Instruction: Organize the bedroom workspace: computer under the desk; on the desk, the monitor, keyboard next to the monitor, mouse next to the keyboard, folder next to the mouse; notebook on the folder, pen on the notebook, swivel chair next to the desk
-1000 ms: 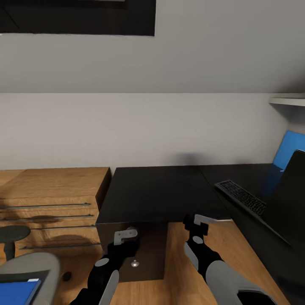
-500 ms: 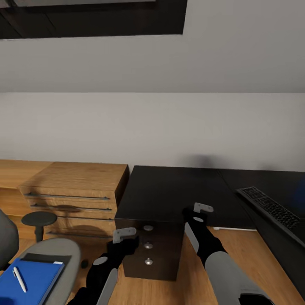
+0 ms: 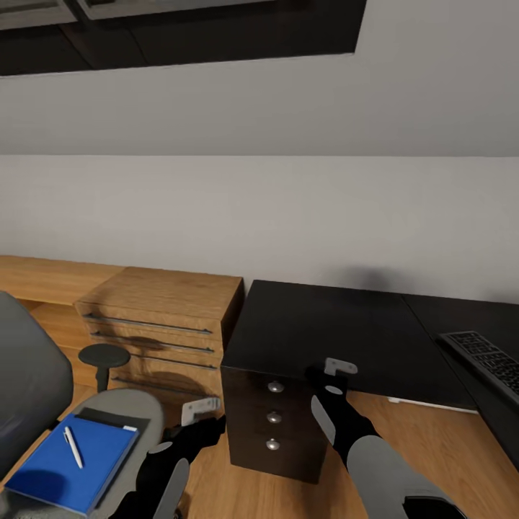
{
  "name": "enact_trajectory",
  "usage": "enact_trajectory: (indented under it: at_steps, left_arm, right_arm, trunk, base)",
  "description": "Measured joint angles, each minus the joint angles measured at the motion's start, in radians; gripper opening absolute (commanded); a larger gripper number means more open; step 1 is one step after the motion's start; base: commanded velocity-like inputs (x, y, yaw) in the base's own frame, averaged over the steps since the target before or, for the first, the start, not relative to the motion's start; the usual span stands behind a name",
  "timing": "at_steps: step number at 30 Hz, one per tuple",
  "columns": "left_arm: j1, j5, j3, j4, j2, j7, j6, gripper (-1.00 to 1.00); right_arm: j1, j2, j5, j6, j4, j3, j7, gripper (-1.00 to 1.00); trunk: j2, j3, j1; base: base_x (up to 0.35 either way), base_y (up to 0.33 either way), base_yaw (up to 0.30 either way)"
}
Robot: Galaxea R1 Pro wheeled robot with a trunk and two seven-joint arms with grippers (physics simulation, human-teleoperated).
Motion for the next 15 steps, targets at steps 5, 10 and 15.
enact_trajectory:
  at_steps: [5, 10, 15]
  left_arm:
    - [0.000, -0.001, -0.001, 0.002, -0.001, -0.002, 0.000, 1.00]
    - [0.000, 0.002, -0.001, 0.004, -0.002, -0.004, 0.000, 1.00]
    - [0.000, 0.003, -0.001, 0.008, -0.002, -0.005, 0.000, 1.00]
  right_arm:
    - [0.000, 0.000, 0.001, -0.003, 0.002, 0.044, 0.003, -1.00]
    - [0.000, 0.001, 0.000, -0.006, -0.020, 0.084, 0.001, -1.00]
    - [0.000, 0.001, -0.001, -0.007, -0.027, 0.084, 0.000, -1.00]
  trunk:
    - [0.000, 0.000, 0.000]
    - [0.000, 0.000, 0.000]
    - [0.000, 0.000, 0.000]
  base:
    - [0.000, 0.000, 0.015]
    - [0.000, 0.000, 0.001]
    - [0.000, 0.000, 0.099]
